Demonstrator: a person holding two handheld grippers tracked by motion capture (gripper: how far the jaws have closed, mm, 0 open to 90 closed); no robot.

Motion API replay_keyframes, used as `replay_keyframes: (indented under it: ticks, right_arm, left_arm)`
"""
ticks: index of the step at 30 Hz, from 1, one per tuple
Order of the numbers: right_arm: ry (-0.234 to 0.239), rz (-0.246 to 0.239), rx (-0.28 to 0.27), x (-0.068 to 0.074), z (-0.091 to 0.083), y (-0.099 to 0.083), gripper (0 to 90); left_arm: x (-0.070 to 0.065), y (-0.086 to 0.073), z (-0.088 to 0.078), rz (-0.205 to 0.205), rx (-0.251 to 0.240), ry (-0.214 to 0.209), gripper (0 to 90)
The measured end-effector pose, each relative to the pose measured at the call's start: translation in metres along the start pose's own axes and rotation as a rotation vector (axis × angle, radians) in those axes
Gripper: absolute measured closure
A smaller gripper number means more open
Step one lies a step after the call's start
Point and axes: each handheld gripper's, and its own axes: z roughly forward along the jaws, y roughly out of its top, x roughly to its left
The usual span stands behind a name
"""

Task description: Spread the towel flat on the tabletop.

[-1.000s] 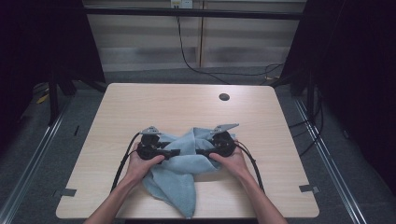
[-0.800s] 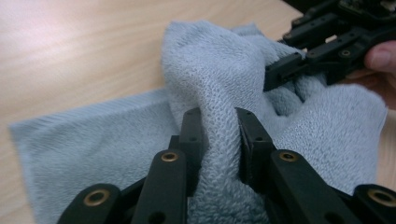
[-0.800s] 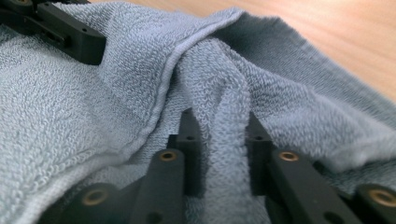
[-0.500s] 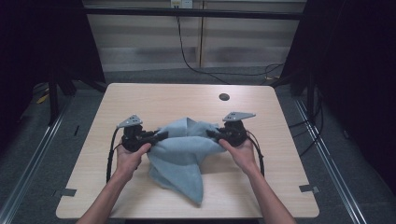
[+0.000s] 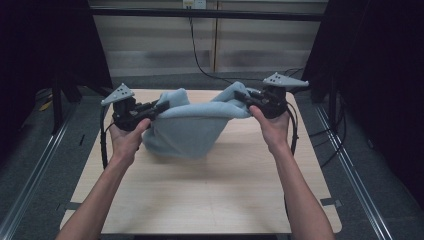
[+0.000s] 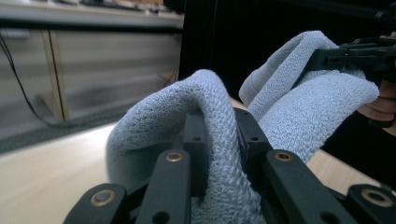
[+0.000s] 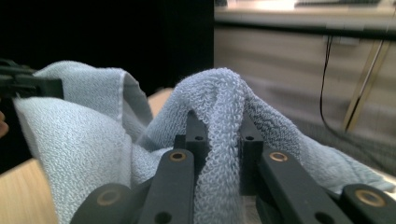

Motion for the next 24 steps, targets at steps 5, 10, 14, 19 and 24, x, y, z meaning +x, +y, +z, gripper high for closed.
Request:
replay_keyframes:
  ticks: [5, 10, 14, 19, 24]
  right_arm:
    - [0.003, -0.037, -0.025, 0.013, -0.015, -0.003, 80.2]
    - [-0.003, -0.038, 0.099, 0.02, -0.026, -0.064, 80.1]
    - [-0.009, 0.003, 0.164, 0.024, -0.045, -0.114, 80.1]
    - [-0.038, 0.023, 0.27, 0.03, -0.066, -0.167, 79.5]
    - [-0.045, 0.044, 0.401, 0.035, -0.087, -0.217, 77.2]
  left_arm:
    - [-0.017, -0.025, -0.012, 0.048, 0.03, -0.011, 74.3]
    - [-0.018, -0.083, -0.017, -0.048, 0.164, -0.138, 72.4]
    - [-0.026, -0.106, -0.029, -0.02, 0.229, -0.185, 71.6]
    - [-0.045, -0.127, -0.038, -0.008, 0.288, -0.236, 70.4]
    - [-0.054, -0.156, -0.044, 0.008, 0.382, -0.234, 70.7]
